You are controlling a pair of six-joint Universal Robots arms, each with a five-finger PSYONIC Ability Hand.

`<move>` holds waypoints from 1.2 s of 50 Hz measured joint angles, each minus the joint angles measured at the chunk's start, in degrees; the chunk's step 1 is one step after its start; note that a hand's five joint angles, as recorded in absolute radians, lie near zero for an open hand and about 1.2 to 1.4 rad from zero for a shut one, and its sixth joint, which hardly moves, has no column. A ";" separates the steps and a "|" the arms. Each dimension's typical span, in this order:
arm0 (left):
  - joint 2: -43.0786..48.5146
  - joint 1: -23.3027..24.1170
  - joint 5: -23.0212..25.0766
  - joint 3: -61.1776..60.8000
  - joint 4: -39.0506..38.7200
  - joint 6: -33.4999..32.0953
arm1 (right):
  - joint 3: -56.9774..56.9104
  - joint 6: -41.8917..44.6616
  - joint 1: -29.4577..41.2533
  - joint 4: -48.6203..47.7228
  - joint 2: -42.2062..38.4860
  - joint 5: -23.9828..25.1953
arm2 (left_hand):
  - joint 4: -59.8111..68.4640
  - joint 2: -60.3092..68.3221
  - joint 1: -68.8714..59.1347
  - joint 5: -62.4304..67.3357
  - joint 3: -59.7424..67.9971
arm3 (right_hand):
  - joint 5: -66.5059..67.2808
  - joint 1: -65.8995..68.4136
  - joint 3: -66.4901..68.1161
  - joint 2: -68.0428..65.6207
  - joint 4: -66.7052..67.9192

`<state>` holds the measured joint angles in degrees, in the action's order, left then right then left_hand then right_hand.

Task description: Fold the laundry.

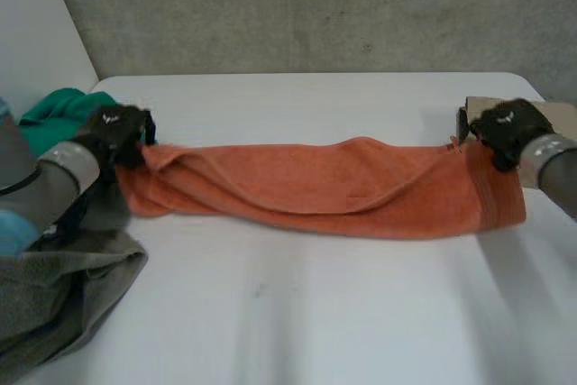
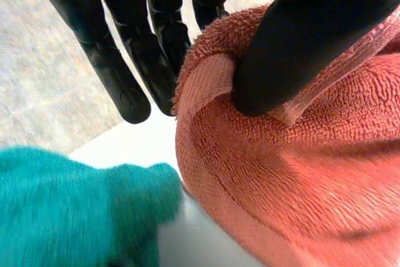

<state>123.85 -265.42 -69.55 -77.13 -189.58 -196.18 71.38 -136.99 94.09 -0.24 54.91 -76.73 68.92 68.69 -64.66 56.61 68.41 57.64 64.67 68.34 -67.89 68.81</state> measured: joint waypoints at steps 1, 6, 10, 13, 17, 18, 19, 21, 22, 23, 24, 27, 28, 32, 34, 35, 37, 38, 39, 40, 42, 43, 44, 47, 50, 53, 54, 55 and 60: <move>1.14 0.45 -0.66 1.74 -0.54 0.77 | -0.89 -0.47 0.76 -2.04 -1.10 -0.89 | 0.00 0.01 0.00 0.00 0.00 | 0.00 0.00 0.00 0.00 0.00; 6.79 2.33 -5.35 9.84 -2.71 2.82 | -5.60 -0.79 3.43 -8.07 -6.48 -5.09 | 0.00 0.00 0.00 0.00 0.00 | 0.00 0.00 0.00 0.00 0.00; 10.96 3.38 -9.09 15.37 -3.35 3.12 | -10.18 -0.36 4.74 -9.99 -11.05 -7.88 | 0.00 0.00 0.00 0.00 0.00 | 0.00 0.00 0.00 0.00 0.00; 13.52 3.91 -11.25 18.57 -3.40 3.12 | -13.34 -0.13 5.38 -10.44 -13.91 -9.20 | 0.00 0.00 0.00 -0.01 0.00 | 0.00 0.00 0.00 0.00 0.00; 16.18 4.45 -13.78 21.87 -3.28 3.08 | -17.05 0.00 6.23 -10.97 -17.12 -10.68 | 0.00 0.01 0.00 -0.01 0.00 | 0.00 0.00 0.00 0.00 0.00; 16.59 4.52 -14.28 22.35 -3.29 3.09 | -17.73 0.03 6.39 -11.18 -17.68 -11.07 | 0.00 0.01 0.00 -0.01 0.00 | 0.00 0.00 0.00 0.00 0.00; 17.04 4.60 -14.89 22.87 -3.31 3.13 | -18.48 0.08 6.57 -11.46 -18.30 -11.52 | 0.00 0.01 0.00 -0.01 0.00 | 0.00 0.00 0.00 0.00 0.00; 17.41 4.68 -15.47 23.30 -3.44 3.20 | -19.38 0.17 6.82 -11.87 -19.04 -12.16 | 0.00 0.01 0.00 -0.01 0.00 | 0.00 0.00 0.00 0.00 0.01; 17.68 4.77 -15.80 23.51 -3.67 3.31 | -20.09 0.29 7.06 -12.22 -19.61 -12.77 | -4.21 -5.20 4.13 -3.74 -5.19 | -5.53 -4.70 -5.62 5.55 -5.65; 17.84 4.86 -15.89 23.58 -3.94 3.42 | -20.54 0.40 7.26 -12.44 -20.00 -13.19 | -13.79 -14.58 13.18 -12.44 -13.43 | -13.74 -12.06 -13.86 14.03 -14.02; 17.95 4.97 -15.81 23.59 -4.29 3.49 | -20.98 0.54 7.53 -12.69 -20.35 -13.63 | -15.80 -15.63 15.36 -14.29 -15.33 | -22.36 -21.35 -23.31 23.82 -23.53; 18.02 5.45 -15.12 23.40 -5.73 3.55 | -21.86 0.95 8.35 -13.39 -21.03 -14.90 | -46.75 -46.12 47.81 -44.49 -45.38 | -49.44 -46.72 -48.82 49.52 -49.37; 17.99 5.56 -14.98 23.33 -6.05 3.53 | -21.99 1.01 8.51 -13.57 -21.08 -15.16 | -51.02 -51.02 51.10 -48.28 -49.67 | -51.79 -49.15 -51.62 52.02 -52.22; 17.68 6.03 -14.63 23.01 -7.57 3.43 | -22.33 1.11 9.09 -14.53 -20.92 -16.51 | -57.35 -56.71 53.75 -53.82 -56.31 | -54.81 -51.72 -56.44 55.72 -56.88; 17.05 6.04 -14.77 22.75 -7.99 3.43 | -22.07 0.48 9.15 -14.90 -20.14 -17.00 | -57.35 -56.72 53.75 -53.82 -56.31 | -54.79 -51.72 -56.44 55.73 -56.93; 16.46 6.00 -14.88 22.51 -8.15 3.44 | -21.76 -0.19 9.10 -15.02 -19.39 -17.19 | -57.35 -56.72 53.75 -53.82 -56.31 | -54.81 -51.72 -56.44 55.72 -56.93; 15.23 5.91 -15.03 21.91 -8.28 3.43 | -20.96 -1.74 8.90 -14.91 -17.73 -17.16 | -57.35 -56.71 53.75 -53.82 -56.31 | -54.83 -51.72 -56.44 55.72 -56.93; 14.31 5.85 -15.05 21.34 -8.30 3.39 | -20.51 -2.59 8.75 -14.69 -16.80 -16.94 | -57.35 -56.71 53.75 -53.82 -56.31 | -54.81 -51.72 -56.44 55.73 -56.93; 13.47 5.81 -15.01 20.75 -8.28 3.32 | -19.87 -3.70 8.51 -14.12 -15.48 -16.39 | -57.35 -56.71 53.75 -53.81 -56.31 | -54.79 -51.72 -56.44 55.72 -56.93; 12.69 5.79 -14.92 20.10 -8.25 3.21 | -19.30 -4.56 8.29 -13.41 -14.38 -15.75 | -57.35 -56.72 53.75 -53.82 -56.31 | -54.81 -51.72 -56.44 55.72 -56.93; 10.82 5.81 -14.43 18.21 -8.12 2.61 | -18.01 -5.95 7.77 -10.98 -12.07 -13.88 | -57.35 -56.72 53.75 -53.82 -56.31 | -54.82 -51.72 -56.44 55.72 -56.93; 9.95 5.84 -14.06 17.18 -8.05 2.16 | -17.27 -6.54 7.46 -9.19 -10.82 -12.69 | -57.35 -56.72 53.75 -53.82 -56.31 | -54.81 -51.72 -56.44 55.72 -56.93; 9.21 5.89 -13.69 16.19 -7.98 1.64 | -16.70 -6.88 7.21 -7.74 -9.92 -11.81 | -57.35 -56.72 53.75 -53.82 -56.31 | -54.80 -51.72 -56.44 55.73 -56.93; 7.24 6.13 -12.45 12.93 -7.67 -0.46 | -14.53 -7.68 6.22 -2.07 -6.96 -8.65 | -57.35 -56.72 53.75 -53.82 -56.31 | -54.82 -51.72 -56.44 55.72 -56.93; 5.52 6.57 -11.10 8.75 -7.42 -3.82 | -11.35 -8.38 4.94 4.31 -3.79 -5.18 | -57.35 -56.72 53.74 -53.82 -56.31 | -50.03 -47.19 -50.82 50.26 -51.32; 4.60 7.01 -10.25 4.44 -7.79 -7.86 | -7.71 -9.33 3.68 8.86 -1.30 -1.45 | -54.27 -53.63 49.73 -51.45 -53.72 | -39.93 -37.10 -41.03 40.66 -41.48; 4.55 7.06 -10.16 3.62 -7.95 -8.67 | -6.99 -9.58 3.47 9.48 -0.99 -0.66 | -52.19 -51.98 47.28 -49.52 -51.81 | -37.84 -34.95 -38.92 38.47 -39.36; 4.55 7.08 -10.07 2.34 -8.38 -9.96 | -5.95 -10.07 3.16 10.25 -0.78 0.90 | -48.62 -48.58 43.30 -46.15 -48.38 | -34.75 -31.54 -35.45 34.93 -35.88; 5.28 6.40 -10.21 0.19 -9.87 -11.81 | -6.06 -12.11 3.08 10.92 -3.47 4.93 | -32.46 -32.09 26.58 -30.30 -32.13 | -28.57 -25.42 -29.17 28.98 -29.67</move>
<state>129.13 -259.02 -79.76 -76.93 -199.45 -207.99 65.32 -149.10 97.17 10.68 51.44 -71.80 36.47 36.60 -38.08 26.31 36.28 29.07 39.25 39.18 -38.91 39.14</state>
